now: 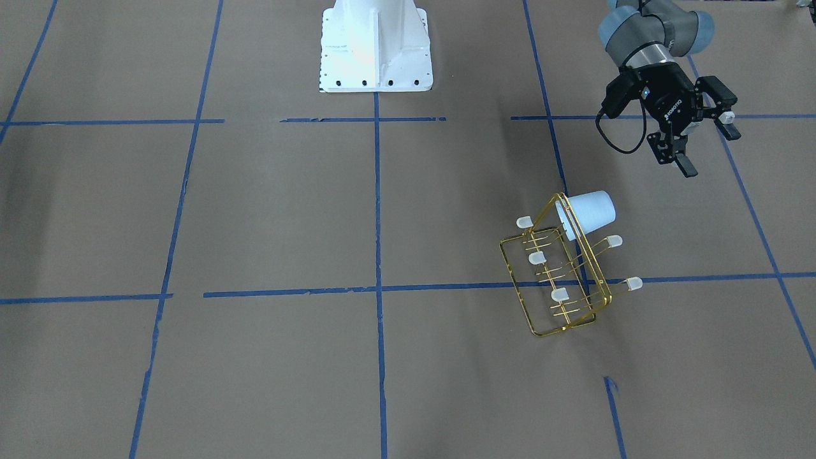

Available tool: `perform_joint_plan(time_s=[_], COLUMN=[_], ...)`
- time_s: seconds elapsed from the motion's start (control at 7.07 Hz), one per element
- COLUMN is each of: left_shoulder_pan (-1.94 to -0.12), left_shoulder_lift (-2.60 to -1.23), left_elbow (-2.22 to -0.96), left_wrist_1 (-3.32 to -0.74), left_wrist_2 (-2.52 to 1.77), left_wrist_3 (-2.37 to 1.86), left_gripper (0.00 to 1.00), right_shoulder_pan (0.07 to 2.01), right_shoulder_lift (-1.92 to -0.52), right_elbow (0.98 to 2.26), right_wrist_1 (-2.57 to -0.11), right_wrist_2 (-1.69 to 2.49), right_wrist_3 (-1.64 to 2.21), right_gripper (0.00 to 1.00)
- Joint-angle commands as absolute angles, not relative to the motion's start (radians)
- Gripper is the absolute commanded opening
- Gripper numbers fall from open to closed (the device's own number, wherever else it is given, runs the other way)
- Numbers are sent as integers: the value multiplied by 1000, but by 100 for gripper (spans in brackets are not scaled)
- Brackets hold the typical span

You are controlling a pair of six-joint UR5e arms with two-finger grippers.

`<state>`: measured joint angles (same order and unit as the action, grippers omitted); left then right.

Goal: Hang cup on cup holder
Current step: 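Open the left gripper and pull it back from the hung cup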

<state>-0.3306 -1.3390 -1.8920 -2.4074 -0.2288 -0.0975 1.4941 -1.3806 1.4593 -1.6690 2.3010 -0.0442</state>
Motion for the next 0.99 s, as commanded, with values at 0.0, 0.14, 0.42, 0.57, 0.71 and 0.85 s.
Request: perform_joint_plan(time_s=[0.0, 0.14, 0.42, 0.57, 0.71, 0.85], left_shoulder_pan=[-339, -359, -402, -446, -531, -617], left_shoulder_lift=[-1328, -1327, -1327, -1330, -1338, -1344], left_elbow=[-1896, -1894, -1894, -1896, -1896, -1894], left_wrist_1=[-2787, -2892, -2908, -2908, -2905, -2889], left_wrist_2=[-458, -484, -623, -753, -949, -1147], left_wrist_3=[-198, -213, -518, -670, -707, -809], left_gripper=[100, 100, 100, 100, 100, 100], right_shoulder_pan=[1494, 1494, 1494, 1494, 1494, 1494], right_shoulder_lift=[-1381, -1381, -1381, -1381, -1381, -1381], right_elbow=[1459, 1459, 1460, 1459, 1459, 1459], right_wrist_1=[-1669, -1669, -1669, -1669, -1669, -1669], right_wrist_2=[2301, 2301, 2301, 2301, 2301, 2301], right_wrist_3=[-44, -44, -44, -44, -44, -44], right_gripper=[100, 100, 100, 100, 100, 100])
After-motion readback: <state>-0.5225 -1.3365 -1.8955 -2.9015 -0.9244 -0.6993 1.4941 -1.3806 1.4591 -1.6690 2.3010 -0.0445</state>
